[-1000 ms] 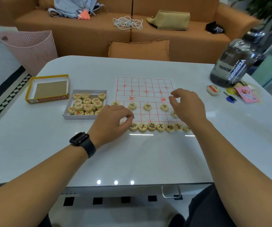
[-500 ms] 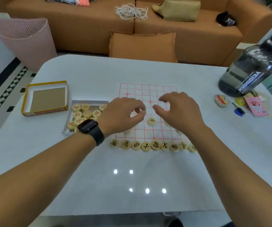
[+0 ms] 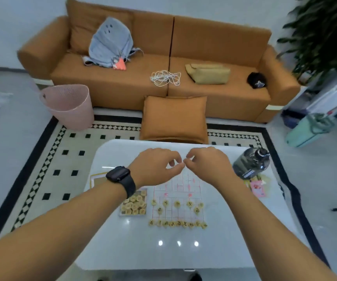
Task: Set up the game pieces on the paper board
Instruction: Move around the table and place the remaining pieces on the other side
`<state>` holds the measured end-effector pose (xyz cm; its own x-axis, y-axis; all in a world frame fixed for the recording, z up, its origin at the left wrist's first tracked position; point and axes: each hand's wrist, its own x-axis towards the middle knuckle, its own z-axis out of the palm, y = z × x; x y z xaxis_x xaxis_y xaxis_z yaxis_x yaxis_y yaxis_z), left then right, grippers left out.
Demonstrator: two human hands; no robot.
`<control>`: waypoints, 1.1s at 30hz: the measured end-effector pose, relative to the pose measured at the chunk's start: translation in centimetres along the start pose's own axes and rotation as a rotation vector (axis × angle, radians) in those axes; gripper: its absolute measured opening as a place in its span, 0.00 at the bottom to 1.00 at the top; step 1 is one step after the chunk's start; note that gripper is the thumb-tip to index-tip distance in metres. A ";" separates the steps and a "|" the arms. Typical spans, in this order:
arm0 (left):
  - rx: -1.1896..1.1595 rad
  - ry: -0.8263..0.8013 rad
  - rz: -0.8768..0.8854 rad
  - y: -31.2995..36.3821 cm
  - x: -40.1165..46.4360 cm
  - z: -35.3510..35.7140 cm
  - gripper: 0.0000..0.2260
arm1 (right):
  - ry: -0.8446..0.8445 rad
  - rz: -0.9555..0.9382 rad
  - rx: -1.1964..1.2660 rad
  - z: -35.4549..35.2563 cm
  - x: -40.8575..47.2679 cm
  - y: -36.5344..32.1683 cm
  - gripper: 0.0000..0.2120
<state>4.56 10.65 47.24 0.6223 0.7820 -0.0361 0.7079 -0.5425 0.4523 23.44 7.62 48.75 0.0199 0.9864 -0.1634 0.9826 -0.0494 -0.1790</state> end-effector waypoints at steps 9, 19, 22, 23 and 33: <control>-0.061 0.124 0.053 5.6 -2.3 -19.1 0.15 | 0.220 0.002 -0.063 -18.1 -3.3 -5.7 0.13; 0.051 0.096 0.140 5.7 -4.3 -26.2 0.16 | 0.389 0.146 0.010 -21.5 -5.7 -12.0 0.13; 0.077 0.076 0.150 5.3 -4.1 -26.5 0.17 | 0.378 0.134 -0.003 -22.2 -5.4 -12.6 0.13; 0.089 0.075 0.152 5.1 -3.8 -26.6 0.17 | 0.391 0.132 -0.008 -22.4 -5.0 -12.6 0.13; 0.109 0.119 0.126 1.9 -0.8 -28.1 0.15 | 0.439 0.069 0.035 -22.6 -0.1 -14.0 0.13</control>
<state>-3.94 17.61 73.15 0.6687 0.7332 0.1235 0.6629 -0.6632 0.3475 13.85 11.76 73.20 0.1695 0.9532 0.2503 0.9696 -0.1158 -0.2157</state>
